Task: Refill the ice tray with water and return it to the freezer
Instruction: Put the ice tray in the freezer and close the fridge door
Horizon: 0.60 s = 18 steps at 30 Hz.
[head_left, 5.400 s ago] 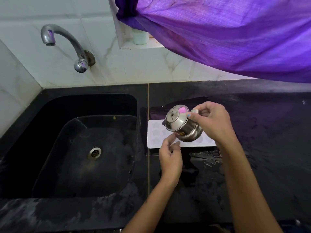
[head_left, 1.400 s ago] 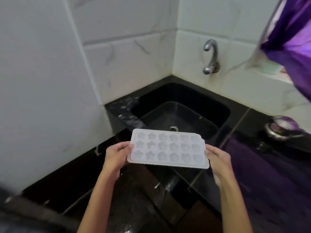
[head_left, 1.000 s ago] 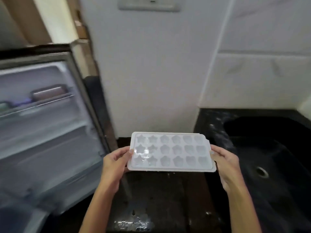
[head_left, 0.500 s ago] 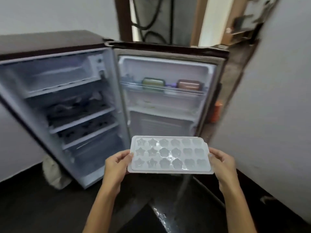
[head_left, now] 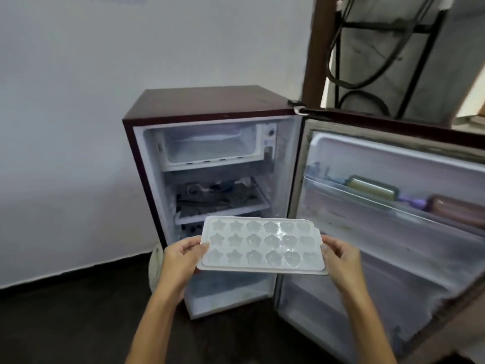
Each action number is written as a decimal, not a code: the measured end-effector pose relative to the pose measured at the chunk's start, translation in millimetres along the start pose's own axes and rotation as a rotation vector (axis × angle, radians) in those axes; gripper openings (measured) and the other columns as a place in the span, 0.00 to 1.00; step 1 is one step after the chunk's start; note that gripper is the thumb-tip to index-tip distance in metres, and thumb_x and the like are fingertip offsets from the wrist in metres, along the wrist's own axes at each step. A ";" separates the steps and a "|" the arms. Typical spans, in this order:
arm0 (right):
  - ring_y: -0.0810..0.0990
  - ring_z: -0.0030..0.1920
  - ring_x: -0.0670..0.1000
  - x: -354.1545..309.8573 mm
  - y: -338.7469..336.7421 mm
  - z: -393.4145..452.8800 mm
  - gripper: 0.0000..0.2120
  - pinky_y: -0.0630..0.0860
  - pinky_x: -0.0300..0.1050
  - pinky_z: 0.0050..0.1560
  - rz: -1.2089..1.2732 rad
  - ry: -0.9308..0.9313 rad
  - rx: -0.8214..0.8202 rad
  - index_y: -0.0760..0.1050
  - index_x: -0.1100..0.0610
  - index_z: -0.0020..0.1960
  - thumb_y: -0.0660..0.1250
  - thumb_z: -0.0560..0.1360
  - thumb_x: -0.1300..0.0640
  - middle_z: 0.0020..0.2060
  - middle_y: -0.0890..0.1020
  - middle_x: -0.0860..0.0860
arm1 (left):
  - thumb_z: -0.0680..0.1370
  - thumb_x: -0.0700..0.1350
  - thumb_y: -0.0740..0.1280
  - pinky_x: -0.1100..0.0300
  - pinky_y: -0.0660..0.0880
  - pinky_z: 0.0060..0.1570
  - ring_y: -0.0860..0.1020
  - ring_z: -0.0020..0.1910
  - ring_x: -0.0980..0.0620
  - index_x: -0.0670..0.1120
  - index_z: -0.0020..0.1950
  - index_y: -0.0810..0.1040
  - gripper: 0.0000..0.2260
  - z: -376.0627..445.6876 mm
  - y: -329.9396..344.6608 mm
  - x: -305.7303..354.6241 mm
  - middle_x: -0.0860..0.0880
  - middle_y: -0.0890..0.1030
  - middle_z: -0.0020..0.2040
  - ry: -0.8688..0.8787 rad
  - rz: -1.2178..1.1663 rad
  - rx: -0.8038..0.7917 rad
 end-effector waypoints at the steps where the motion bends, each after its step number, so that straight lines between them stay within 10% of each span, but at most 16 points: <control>1: 0.82 0.33 0.38 -3.5 11.1 11.1 0.13 0.73 0.29 0.29 -0.001 -0.017 0.001 0.81 0.52 0.45 0.62 0.76 0.67 0.33 0.84 0.40 | 0.76 0.37 0.67 0.65 0.77 0.30 0.84 0.37 0.53 0.44 0.48 0.82 0.06 11.7 -3.8 4.9 0.47 0.86 0.40 0.012 0.001 -0.001; 18: 0.78 0.45 0.49 -58.5 154.3 197.0 0.12 0.71 0.42 0.43 -0.251 -0.176 -0.064 0.80 0.55 0.53 0.59 0.77 0.63 0.42 0.82 0.48 | 0.75 0.37 0.66 0.53 0.76 0.42 0.78 0.38 0.47 0.42 0.37 0.81 0.08 209.3 -28.4 71.2 0.44 0.82 0.38 0.110 0.226 0.227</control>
Point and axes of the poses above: each hand's wrist, its own z-axis towards the middle knuckle, its own y-axis out of the palm, x = y × z, the point moved 4 cm from there along z, towards the middle knuckle
